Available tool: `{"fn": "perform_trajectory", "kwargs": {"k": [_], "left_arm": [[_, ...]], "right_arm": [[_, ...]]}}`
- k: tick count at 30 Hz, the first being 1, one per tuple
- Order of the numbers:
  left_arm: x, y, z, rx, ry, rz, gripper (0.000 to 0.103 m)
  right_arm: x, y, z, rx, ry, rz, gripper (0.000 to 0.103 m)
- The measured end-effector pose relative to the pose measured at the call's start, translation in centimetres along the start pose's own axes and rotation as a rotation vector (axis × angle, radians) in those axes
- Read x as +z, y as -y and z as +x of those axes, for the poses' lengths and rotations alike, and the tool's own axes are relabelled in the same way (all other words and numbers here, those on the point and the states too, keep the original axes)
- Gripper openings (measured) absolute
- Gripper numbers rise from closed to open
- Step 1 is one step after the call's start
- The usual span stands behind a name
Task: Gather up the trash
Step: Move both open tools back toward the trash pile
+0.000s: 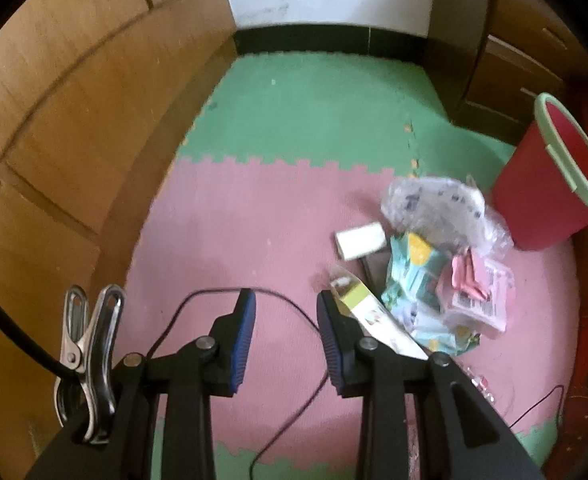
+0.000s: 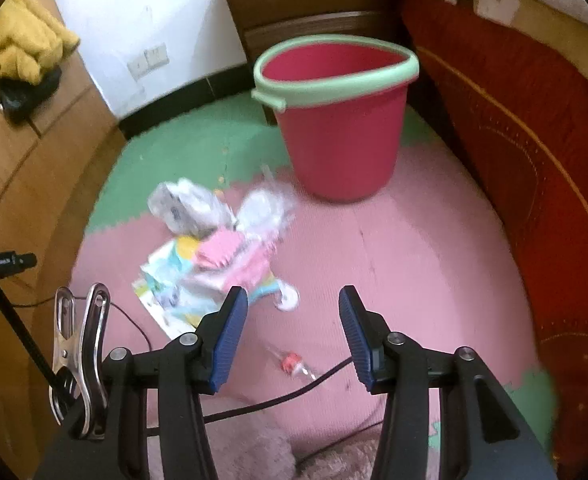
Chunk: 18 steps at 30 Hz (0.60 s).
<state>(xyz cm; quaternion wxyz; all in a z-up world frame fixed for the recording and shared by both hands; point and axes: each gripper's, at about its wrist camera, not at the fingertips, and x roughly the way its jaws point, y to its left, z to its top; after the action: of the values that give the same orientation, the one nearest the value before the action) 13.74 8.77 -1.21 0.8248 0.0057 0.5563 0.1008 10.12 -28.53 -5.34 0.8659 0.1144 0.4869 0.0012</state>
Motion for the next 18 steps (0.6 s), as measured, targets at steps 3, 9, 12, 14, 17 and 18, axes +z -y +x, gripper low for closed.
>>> {"fn": "perform_trajectory", "kwargs": {"k": [3,9,12,14,17,18], "left_arm": [[-0.8,0.7,1.5,-0.035,-0.04,-0.008,0.033],[-1.6,3.3,4.0,-0.101,-0.097,0.004,0.033],[-1.4,4.9,4.6,-0.131,-0.106,0.02,0.033],[-1.0,6.2,4.8,-0.142,-0.101,0.045,0.033],[-0.3,8.5,5.3,-0.179,-0.102,0.076,0.033],[-0.1,9.2,5.4,-0.195,-0.104,0.083,0.033]], "right_arm": [[-1.1,0.3,1.4,-0.008,-0.053,-0.018,0.049],[-2.4,0.7,3.5,-0.011,-0.131,-0.025,0.049],[-2.2,0.8,4.3,0.002,-0.147,-0.013,0.049],[-1.8,0.8,4.8,0.012,-0.153,-0.006,0.049],[-1.1,0.6,6.0,0.03,-0.164,0.003,0.049],[-0.8,0.5,6.5,0.039,-0.171,0.008,0.049]]}}
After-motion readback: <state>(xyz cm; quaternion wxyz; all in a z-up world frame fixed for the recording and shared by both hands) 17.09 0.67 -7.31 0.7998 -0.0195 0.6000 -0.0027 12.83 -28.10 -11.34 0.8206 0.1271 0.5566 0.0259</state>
